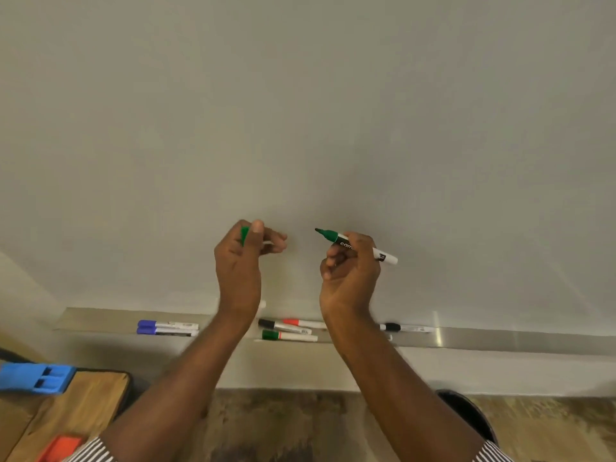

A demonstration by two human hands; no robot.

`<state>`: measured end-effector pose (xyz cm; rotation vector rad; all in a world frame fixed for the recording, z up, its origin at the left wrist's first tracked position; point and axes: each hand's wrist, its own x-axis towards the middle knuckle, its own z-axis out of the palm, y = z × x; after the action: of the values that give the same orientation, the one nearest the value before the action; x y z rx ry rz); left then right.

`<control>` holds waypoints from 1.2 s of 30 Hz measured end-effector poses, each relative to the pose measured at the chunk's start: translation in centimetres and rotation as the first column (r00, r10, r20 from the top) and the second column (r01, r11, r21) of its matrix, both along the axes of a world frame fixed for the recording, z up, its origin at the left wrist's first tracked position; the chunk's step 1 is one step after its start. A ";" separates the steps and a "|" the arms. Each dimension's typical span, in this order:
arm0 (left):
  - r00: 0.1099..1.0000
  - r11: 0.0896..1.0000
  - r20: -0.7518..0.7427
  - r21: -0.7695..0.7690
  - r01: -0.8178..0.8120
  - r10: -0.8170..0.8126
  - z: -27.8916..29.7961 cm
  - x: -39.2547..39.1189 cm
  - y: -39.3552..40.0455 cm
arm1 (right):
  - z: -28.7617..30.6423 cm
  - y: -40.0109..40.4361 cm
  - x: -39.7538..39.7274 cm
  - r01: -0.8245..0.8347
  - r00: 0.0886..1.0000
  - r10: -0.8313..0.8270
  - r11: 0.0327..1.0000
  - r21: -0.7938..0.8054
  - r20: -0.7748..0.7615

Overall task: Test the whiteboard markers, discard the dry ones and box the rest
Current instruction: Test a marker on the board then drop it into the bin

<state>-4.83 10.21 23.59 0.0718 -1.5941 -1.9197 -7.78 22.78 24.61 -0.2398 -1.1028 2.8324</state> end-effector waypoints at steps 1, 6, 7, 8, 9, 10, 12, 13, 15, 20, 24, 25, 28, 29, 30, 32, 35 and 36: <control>0.999 0.998 -0.050 -0.061 -0.004 0.001 1.4 -0.4 -0.3 | 1.3 -0.2 -0.3 -0.008 0.999 0.008 1.000 -0.006 -0.033; 0.953 0.911 -0.303 -0.398 -0.108 -0.019 7.9 -2.0 -2.0 | 8.3 -0.9 -1.4 -0.034 0.979 0.024 0.998 -0.044 -0.204; 0.933 0.858 -0.358 -0.485 -0.171 -0.016 9.1 -2.3 -2.4 | 9.6 -1.0 -1.4 -0.039 0.971 0.028 0.998 -0.043 -0.238; 0.907 0.781 -0.420 -0.572 -0.252 -0.015 10.2 -2.6 -2.9 | 10.8 -1.1 -1.5 -0.044 0.962 0.032 0.998 -0.040 -0.270; 0.875 0.687 -0.483 -0.644 -0.335 -0.025 11.3 -3.0 -3.2 | 11.9 -1.2 -1.6 -0.051 0.952 0.038 0.998 -0.034 -0.303; 0.844 0.595 -0.535 -0.692 -0.408 -0.044 12.4 -3.2 -3.6 | 13.0 -1.2 -1.6 -0.057 0.941 0.045 0.998 -0.026 -0.335; 0.788 0.462 -0.609 -0.726 -0.509 -0.089 14.6 -3.5 -4.1 | 15.0 -1.2 -1.7 -0.056 0.916 0.047 0.998 -0.011 -0.398; 0.763 0.418 -0.638 -0.724 -0.548 -0.106 15.7 -3.6 -4.2 | 15.9 -1.1 -1.8 -0.050 0.902 0.042 0.999 -0.007 -0.429; 0.717 0.339 -0.685 -0.710 -0.617 -0.127 18.0 -3.9 -4.4 | 17.7 -1.0 -2.2 -0.034 0.867 0.030 0.999 0.002 -0.497; 0.638 0.155 -0.745 -0.665 -0.730 -0.194 24.5 -4.9 -4.9 | 23.0 -0.3 -3.5 0.033 0.759 -0.003 0.999 0.034 -0.651; 0.592 0.045 -0.776 -0.614 -0.788 -0.215 29.5 -5.8 -5.3 | 27.8 0.3 -4.7 0.103 0.673 -0.038 0.994 0.042 -0.739; 0.578 0.024 -0.786 -0.596 -0.802 -0.220 30.7 -5.9 -5.4 | 29.0 0.5 -5.0 0.122 0.652 -0.046 0.991 0.045 -0.757; 0.527 0.002 -0.822 -0.540 -0.842 -0.213 34.8 -6.1 -6.1 | 32.8 1.1 -5.8 0.187 0.561 -0.047 0.980 0.071 -0.827; 0.517 0.009 -0.833 -0.529 -0.849 -0.199 36.3 -6.2 -6.3 | 34.1 1.4 -6.1 0.230 0.515 -0.032 0.968 0.103 -0.856; 0.509 0.017 -0.842 -0.520 -0.854 -0.181 37.7 -6.2 -6.6 | 35.4 1.6 -6.3 0.286 0.464 -0.005 0.947 0.144 -0.886; 0.493 0.026 -0.859 -0.501 -0.865 -0.138 40.6 -6.3 -7.0 | 37.8 2.0 -6.6 0.395 0.370 0.057 0.894 0.212 -0.927; 0.473 0.003 -0.878 -0.474 -0.880 -0.074 44.4 -6.8 -8.1 | 41.3 2.7 -6.9 0.494 0.268 0.116 0.836 0.239 -0.957; 0.463 -0.019 -0.885 -0.462 -0.886 -0.052 45.5 -7.1 -8.5 | 42.6 2.9 -6.9 0.529 0.235 0.132 0.814 0.240 -0.963</control>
<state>-11.96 1.71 69.10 -0.5410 -1.5184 0.1063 -14.70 25.68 67.18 1.1802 -1.2186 1.5837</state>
